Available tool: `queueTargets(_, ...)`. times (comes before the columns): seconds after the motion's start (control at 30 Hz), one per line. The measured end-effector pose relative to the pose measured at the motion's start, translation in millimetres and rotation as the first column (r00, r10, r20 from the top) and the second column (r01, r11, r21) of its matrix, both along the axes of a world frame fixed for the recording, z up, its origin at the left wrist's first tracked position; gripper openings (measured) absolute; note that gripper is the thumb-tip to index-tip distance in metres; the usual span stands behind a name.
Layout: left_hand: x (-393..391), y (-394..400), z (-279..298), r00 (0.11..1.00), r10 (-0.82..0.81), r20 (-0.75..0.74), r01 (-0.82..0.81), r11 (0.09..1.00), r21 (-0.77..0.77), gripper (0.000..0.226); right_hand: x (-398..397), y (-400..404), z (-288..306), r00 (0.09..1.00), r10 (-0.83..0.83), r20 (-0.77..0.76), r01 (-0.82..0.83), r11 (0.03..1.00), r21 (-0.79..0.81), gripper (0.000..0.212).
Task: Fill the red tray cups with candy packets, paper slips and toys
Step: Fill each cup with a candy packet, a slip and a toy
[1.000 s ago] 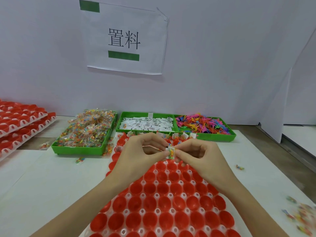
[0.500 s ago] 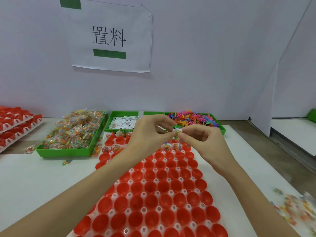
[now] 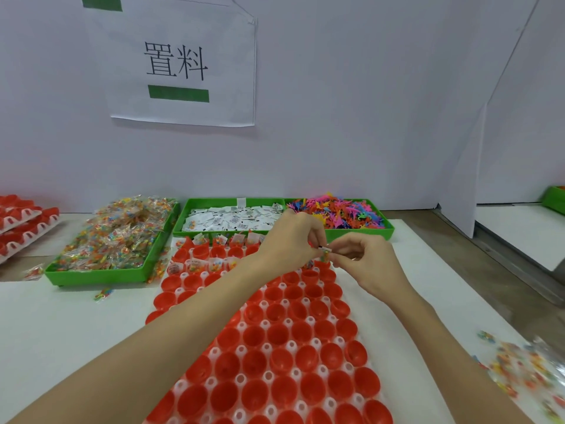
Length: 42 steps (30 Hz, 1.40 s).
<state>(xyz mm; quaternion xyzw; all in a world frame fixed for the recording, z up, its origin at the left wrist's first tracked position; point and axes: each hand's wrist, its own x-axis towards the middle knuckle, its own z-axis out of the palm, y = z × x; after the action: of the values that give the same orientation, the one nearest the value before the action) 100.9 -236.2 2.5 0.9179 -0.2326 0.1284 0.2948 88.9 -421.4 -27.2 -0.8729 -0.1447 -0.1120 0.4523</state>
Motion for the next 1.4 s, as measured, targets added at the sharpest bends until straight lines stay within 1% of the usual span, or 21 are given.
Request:
queueTargets(0.07, 2, -1, -1, 1.0, 0.0, 0.001, 0.0, 0.999, 0.047, 0.012, 1, 0, -2, 1.0, 0.0, -0.002, 0.0, 1.0, -0.016, 0.012)
queueTargets(0.23, 2, -3, -4, 0.999, 0.027, 0.02, -0.029, 0.987, 0.155, 0.006, 3, 4, -6, 1.0, -0.007, 0.02, 0.009, 0.994, -0.112, 0.009)
queueTargets(0.37, 2, -2, -3, 1.0, 0.014, 0.016, -0.017, 0.978, 0.206, 0.01, 4, 4, -7, 0.997, -0.067, 0.026, 0.07, 0.984, -0.166, 0.008)
queueTargets(0.47, 4, -2, 1, 1.0, -0.003, -0.004, 0.004, 0.969, 0.246, 0.014, 6, 2, -8, 0.998, -0.056, -0.035, 0.05, 0.99, -0.133, 0.007)
queueTargets(0.57, 4, -2, 3, 1.0, -0.012, -0.009, 0.014, 0.943, 0.333, 0.018, 7, 1, -8, 0.997, -0.02, -0.08, 0.009, 0.991, -0.133, 0.002)
queueTargets(0.67, 1, -4, 1, 1.0, -0.013, 0.01, 0.008, 0.93, 0.368, 0.018, 8, 1, -8, 0.996, -0.012, -0.087, -0.001, 0.988, -0.152, 0.008)
queueTargets(0.8, -2, -14, -2, 0.993, 0.059, 0.1, -0.092, 0.922, 0.376, 0.016, 8, 5, -11, 0.998, -0.042, -0.054, 0.036, 0.993, -0.109, 0.004)
queueTargets(0.9, -2, -21, -4, 0.984, 0.103, 0.149, -0.155, 0.903, 0.4, 0.014, 9, 6, -12, 0.993, -0.078, -0.091, 0.072, 0.996, -0.061, 0.007)
queueTargets(1.03, 1, -20, -2, 0.989, 0.098, 0.114, -0.132, 0.927, 0.351, 0.012, 8, 5, -13, 0.988, -0.087, -0.131, 0.091, 0.996, 0.024, 0.012)
queueTargets(1.17, -1, -10, 5, 0.999, 0.016, 0.035, -0.025, 0.959, 0.283, 0.016, 7, 1, -13, 0.989, -0.061, -0.133, 0.069, 0.996, 0.059, 0.004)
queueTargets(1.23, -7, -1, 11, 0.999, -0.011, 0.031, 0.004, 0.976, 0.217, 0.021, 5, 0, -12, 0.99, -0.056, -0.126, 0.063, 0.996, 0.056, 0.003)
queueTargets(1.3, -16, 14, 16, 0.997, 0.015, 0.07, -0.023, 0.993, 0.119, 0.021, 4, -1, -12, 0.993, -0.052, -0.103, 0.061, 0.995, 0.078, 0.003)
queueTargets(1.37, -26, 40, 16, 0.989, 0.093, 0.118, -0.096, 0.995, 0.023, 0.018, 3, -3, -10, 0.996, -0.054, -0.068, 0.061, 0.993, 0.104, 0.005)
queueTargets(1.4, -32, 56, 14, 0.979, 0.148, 0.139, -0.15, 0.989, 0.007, 0.017, 2, -3, -10, 0.997, -0.057, -0.051, 0.063, 0.991, 0.115, 0.006)
